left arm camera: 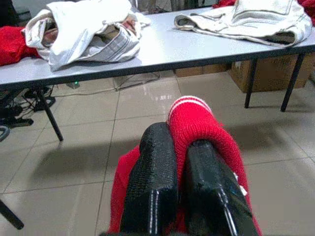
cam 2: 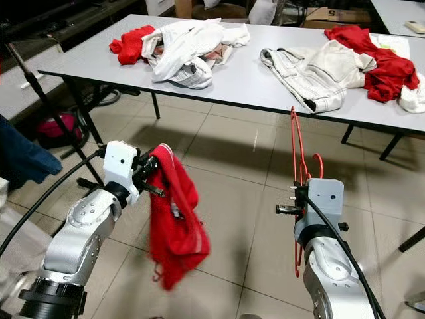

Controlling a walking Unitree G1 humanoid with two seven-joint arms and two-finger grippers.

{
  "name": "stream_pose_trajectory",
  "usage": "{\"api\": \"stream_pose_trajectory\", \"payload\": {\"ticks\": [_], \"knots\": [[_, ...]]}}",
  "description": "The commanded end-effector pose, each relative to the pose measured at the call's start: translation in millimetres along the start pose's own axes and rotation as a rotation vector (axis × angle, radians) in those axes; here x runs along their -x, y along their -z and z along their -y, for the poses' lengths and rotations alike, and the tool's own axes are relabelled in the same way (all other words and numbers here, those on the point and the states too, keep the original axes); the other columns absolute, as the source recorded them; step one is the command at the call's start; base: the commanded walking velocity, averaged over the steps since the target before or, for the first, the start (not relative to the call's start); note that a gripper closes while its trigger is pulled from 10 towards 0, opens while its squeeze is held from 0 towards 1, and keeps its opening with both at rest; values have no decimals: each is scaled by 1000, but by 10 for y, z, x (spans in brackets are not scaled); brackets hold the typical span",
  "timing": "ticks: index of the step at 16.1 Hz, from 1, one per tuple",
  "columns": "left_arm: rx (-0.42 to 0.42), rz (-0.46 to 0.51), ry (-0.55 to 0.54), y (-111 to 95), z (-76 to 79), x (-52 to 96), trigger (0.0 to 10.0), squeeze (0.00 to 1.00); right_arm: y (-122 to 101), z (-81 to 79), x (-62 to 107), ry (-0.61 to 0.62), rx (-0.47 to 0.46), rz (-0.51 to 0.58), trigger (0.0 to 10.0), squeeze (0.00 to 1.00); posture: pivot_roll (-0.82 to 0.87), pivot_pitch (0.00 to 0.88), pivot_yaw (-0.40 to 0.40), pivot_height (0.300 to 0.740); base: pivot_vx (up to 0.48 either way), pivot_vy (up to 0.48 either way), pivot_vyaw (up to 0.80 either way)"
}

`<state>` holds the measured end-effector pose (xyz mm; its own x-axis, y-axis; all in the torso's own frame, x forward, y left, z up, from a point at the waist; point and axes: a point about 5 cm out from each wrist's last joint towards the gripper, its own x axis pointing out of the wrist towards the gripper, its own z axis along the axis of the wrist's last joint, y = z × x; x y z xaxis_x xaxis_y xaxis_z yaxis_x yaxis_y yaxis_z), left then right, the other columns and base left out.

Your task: Hang hanger

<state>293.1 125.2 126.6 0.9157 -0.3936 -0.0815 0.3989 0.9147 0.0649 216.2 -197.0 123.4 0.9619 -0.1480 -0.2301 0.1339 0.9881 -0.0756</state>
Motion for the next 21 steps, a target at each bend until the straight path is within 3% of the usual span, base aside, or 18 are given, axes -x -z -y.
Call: {"api": "stream_pose_trajectory", "payload": {"ticks": [1, 5, 7, 10, 13, 21], "knots": [[-9, 50, 4, -112, -44, -26, 10000, 0, -26, -23, 21, 4, -2, 20, 10000, 0, -198, 0, 123, 740, 0, 0, 0], [3, 48, -13, -113, -27, -44, 10000, 0, -7, 10, 40, 17, -4, 17, 10000, 0, -193, 2, 115, 740, 0, 0, -800], [23, 84, -39, -150, -63, -53, 10000, 0, -73, -38, 5, -33, 15, 51, 10000, 0, -184, 0, 105, 740, 0, 0, -259], [42, 119, -52, -218, -110, -75, 10000, 0, -107, -133, -31, -93, 148, 71, 10000, 0, -185, 0, 103, 740, 340, 0, 0], [48, 127, -34, -231, -99, -91, 10000, 0, -193, -159, 6, -142, 91, 126, 10000, 0, -194, 0, 108, 740, 404, 0, 0], [47, 139, -9, -278, -148, -94, 10000, 0, -234, -211, 54, -176, 71, 161, 10000, 0, -197, 2, 118, 740, 416, 0, 0]]}}
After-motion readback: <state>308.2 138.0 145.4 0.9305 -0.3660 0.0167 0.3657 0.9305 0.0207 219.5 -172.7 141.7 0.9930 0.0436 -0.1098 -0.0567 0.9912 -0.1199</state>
